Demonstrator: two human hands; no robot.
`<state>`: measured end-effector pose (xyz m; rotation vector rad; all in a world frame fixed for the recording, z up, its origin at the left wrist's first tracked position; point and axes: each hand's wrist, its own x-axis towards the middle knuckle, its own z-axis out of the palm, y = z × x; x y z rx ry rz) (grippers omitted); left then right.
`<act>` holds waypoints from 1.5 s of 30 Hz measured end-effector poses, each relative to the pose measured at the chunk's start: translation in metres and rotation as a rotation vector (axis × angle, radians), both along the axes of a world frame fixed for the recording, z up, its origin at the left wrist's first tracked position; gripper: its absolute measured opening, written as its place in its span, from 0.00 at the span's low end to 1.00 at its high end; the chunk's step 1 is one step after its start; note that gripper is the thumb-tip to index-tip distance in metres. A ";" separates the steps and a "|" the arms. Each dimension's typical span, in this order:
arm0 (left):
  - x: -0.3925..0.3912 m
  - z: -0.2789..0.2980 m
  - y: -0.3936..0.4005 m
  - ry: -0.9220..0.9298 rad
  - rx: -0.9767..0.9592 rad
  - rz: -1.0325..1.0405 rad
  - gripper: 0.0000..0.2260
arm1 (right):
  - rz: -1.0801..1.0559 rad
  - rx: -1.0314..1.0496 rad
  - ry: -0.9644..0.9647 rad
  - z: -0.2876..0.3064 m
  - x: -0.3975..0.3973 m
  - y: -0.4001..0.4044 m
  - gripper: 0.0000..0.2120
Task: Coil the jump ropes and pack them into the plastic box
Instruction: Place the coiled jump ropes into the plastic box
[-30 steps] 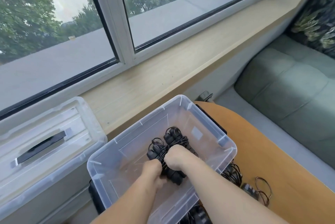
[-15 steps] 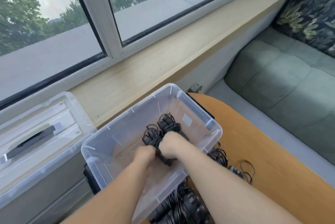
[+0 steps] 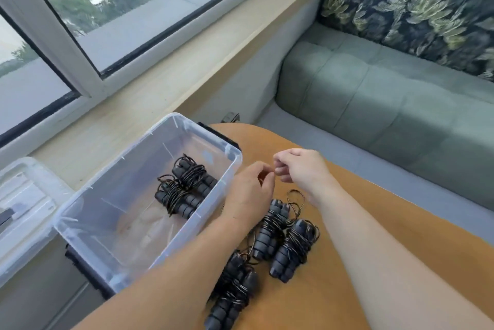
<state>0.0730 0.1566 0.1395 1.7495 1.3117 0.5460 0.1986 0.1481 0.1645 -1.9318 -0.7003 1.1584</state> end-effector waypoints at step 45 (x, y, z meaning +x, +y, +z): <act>-0.104 0.079 0.021 -0.431 -0.168 0.662 0.10 | 0.188 0.208 -0.075 0.061 -0.119 0.036 0.11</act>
